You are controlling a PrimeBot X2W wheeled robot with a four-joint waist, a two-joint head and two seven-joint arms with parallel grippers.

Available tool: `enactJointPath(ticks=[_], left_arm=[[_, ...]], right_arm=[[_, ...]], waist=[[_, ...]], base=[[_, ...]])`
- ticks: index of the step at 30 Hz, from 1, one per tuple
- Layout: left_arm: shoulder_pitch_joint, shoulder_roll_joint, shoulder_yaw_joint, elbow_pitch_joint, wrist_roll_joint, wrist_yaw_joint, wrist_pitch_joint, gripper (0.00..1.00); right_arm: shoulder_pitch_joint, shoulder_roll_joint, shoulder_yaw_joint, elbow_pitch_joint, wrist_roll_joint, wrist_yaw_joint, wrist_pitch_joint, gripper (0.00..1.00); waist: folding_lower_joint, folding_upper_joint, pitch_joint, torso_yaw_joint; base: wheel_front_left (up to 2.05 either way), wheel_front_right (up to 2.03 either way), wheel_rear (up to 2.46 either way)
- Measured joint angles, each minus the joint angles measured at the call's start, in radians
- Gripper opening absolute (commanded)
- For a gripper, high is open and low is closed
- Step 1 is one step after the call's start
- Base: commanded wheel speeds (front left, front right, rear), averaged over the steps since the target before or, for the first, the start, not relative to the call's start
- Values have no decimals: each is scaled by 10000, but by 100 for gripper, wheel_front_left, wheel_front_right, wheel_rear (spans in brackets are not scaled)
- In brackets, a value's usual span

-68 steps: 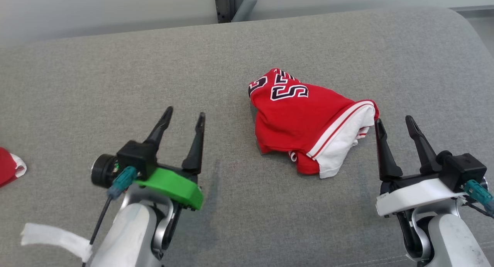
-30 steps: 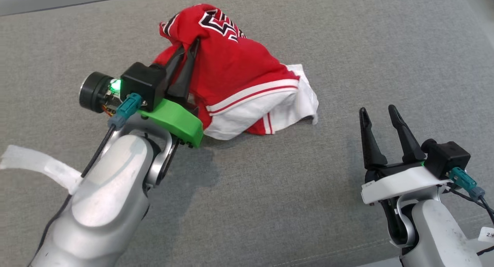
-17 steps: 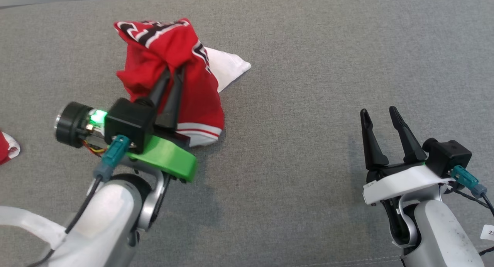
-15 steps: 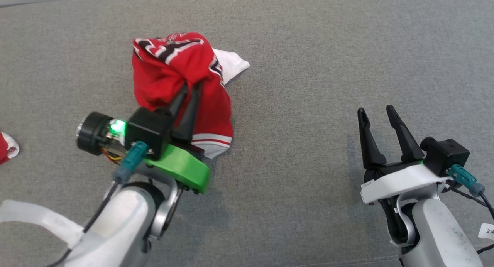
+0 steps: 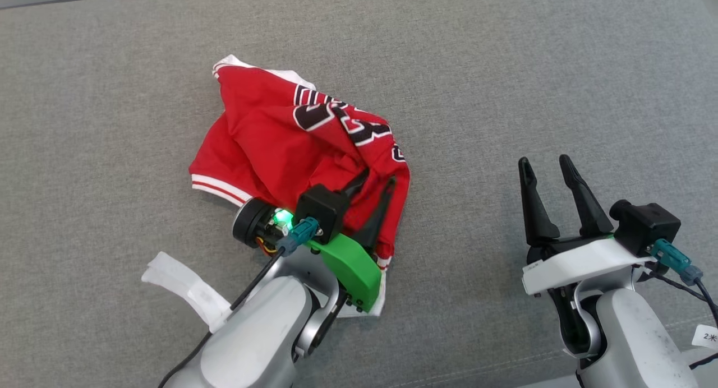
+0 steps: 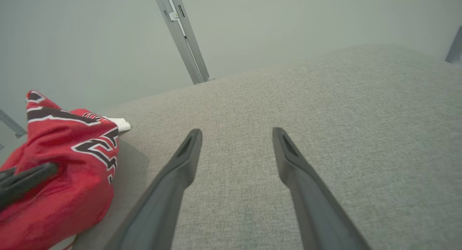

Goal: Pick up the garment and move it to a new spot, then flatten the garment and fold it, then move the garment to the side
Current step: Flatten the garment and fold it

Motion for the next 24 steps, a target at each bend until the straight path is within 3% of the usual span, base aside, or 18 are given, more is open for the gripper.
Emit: enactJointPath(ticks=[6, 13, 24], left_arm=[[-183, -146, 134, 151, 134, -92, -1277, 100], [-136, 387, 1152, -660, 236, 533, -2278, 100], [1213, 1413, 3407, -1710, 48, 1469, -2495, 100]], right_arm=[[0, 17, -263, -2, -92, 0, -151, 100], [-14, 8, -546, -282, -568, 0, -265, 100], [201, -52, -525, -433, -1085, 0, -242, 100]], waist=[[0, 0, 76, -18], [0, 0, -34, 397], [0, 0, -583, 952]], base=[[0, 0, 0], [0, 0, 0], [0, 0, 0]])
